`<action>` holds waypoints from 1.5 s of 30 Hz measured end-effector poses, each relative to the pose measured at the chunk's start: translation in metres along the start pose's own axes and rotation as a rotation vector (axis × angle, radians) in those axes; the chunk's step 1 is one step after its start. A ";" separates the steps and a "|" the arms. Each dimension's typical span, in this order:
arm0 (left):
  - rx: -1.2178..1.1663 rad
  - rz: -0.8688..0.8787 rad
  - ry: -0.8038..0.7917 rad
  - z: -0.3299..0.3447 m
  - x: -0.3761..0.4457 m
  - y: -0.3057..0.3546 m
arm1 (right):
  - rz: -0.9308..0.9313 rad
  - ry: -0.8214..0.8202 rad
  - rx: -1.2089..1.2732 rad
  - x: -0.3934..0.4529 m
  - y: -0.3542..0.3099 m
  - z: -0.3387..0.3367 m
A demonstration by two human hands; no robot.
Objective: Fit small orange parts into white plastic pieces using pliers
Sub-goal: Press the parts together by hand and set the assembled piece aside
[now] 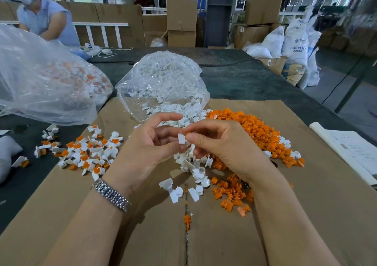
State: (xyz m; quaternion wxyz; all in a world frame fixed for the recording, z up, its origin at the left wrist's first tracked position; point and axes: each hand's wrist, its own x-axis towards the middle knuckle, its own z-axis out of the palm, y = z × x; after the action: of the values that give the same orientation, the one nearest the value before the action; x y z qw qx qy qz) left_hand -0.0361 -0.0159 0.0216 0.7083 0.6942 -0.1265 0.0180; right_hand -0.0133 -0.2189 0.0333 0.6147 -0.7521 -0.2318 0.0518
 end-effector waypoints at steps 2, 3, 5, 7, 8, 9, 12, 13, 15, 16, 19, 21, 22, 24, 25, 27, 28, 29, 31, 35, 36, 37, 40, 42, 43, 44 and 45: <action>0.004 0.003 -0.012 0.000 0.000 0.000 | 0.002 -0.015 -0.023 0.000 0.000 0.000; -0.003 0.003 -0.017 -0.001 0.000 0.000 | 0.003 -0.025 -0.031 0.000 0.000 -0.001; -0.011 0.005 -0.016 -0.001 0.000 0.001 | -0.002 -0.034 -0.056 -0.001 -0.001 -0.001; -0.007 0.015 -0.004 -0.001 -0.001 0.001 | -0.001 -0.024 -0.038 0.000 -0.002 0.000; 0.009 0.021 0.003 -0.001 -0.001 0.001 | -0.002 -0.009 -0.022 0.000 -0.002 0.001; 0.035 0.027 0.007 0.000 -0.001 0.002 | -0.010 0.017 -0.020 0.000 -0.001 0.002; 0.081 0.034 0.018 0.002 -0.001 0.001 | -0.067 0.079 -0.057 0.001 0.001 0.006; 0.088 0.034 0.023 0.002 -0.001 0.001 | -0.084 0.080 -0.067 0.001 0.001 0.007; 0.110 0.031 0.031 0.003 -0.001 0.001 | -0.111 0.079 -0.091 0.002 0.003 0.008; 0.115 0.030 0.034 0.002 -0.002 0.001 | -0.119 0.081 -0.098 0.002 0.003 0.008; 0.138 0.037 0.042 0.001 -0.002 0.002 | -0.132 0.076 -0.112 0.002 0.003 0.006; 0.176 0.046 0.055 0.001 -0.002 0.002 | -0.140 0.064 -0.160 0.002 0.003 0.006; 0.178 0.046 0.063 0.000 -0.002 0.001 | -0.143 0.065 -0.175 0.002 0.003 0.006; 0.139 0.033 0.099 0.000 0.000 -0.001 | -0.154 0.083 -0.181 0.002 0.004 0.007; 0.112 0.016 0.131 0.001 0.000 -0.002 | -0.164 0.099 -0.186 0.002 0.004 0.007; 0.049 -0.038 0.193 0.004 0.000 -0.003 | -0.190 0.130 -0.213 0.003 0.005 0.008; -0.010 -0.071 0.199 0.005 0.000 -0.004 | -0.205 0.148 -0.240 0.003 0.005 0.009; -0.091 -0.105 0.192 0.005 0.000 -0.004 | -0.224 0.167 -0.272 0.003 0.005 0.010; -0.251 -0.154 0.160 0.005 0.000 -0.004 | -0.272 0.210 -0.314 0.004 0.005 0.011; -0.415 -0.166 0.086 0.004 0.000 -0.001 | -0.351 0.276 -0.325 0.003 0.005 0.010; -0.402 -0.155 0.089 0.005 0.000 -0.001 | -0.368 0.285 -0.338 0.003 0.004 0.010; -0.370 -0.144 0.104 0.006 0.000 -0.001 | -0.384 0.290 -0.359 0.003 0.004 0.010; -0.297 -0.136 0.152 0.006 0.000 0.000 | -0.416 0.287 -0.384 0.004 0.004 0.011; -0.271 -0.149 0.147 0.004 0.000 0.001 | -0.437 0.281 -0.370 0.004 0.006 0.011; -0.250 -0.159 0.140 0.003 0.000 0.002 | -0.446 0.273 -0.372 0.004 0.006 0.011; -0.228 -0.170 0.134 0.003 -0.001 0.002 | -0.451 0.260 -0.379 0.004 0.007 0.011; -0.208 -0.180 0.133 0.002 -0.001 0.002 | -0.450 0.244 -0.386 0.004 0.007 0.011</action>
State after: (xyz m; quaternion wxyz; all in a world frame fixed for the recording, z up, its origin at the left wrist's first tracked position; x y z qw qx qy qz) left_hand -0.0378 -0.0178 0.0239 0.7820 0.6229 -0.0178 -0.0128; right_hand -0.0116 -0.2083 0.0247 0.4801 -0.7853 -0.3226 -0.2208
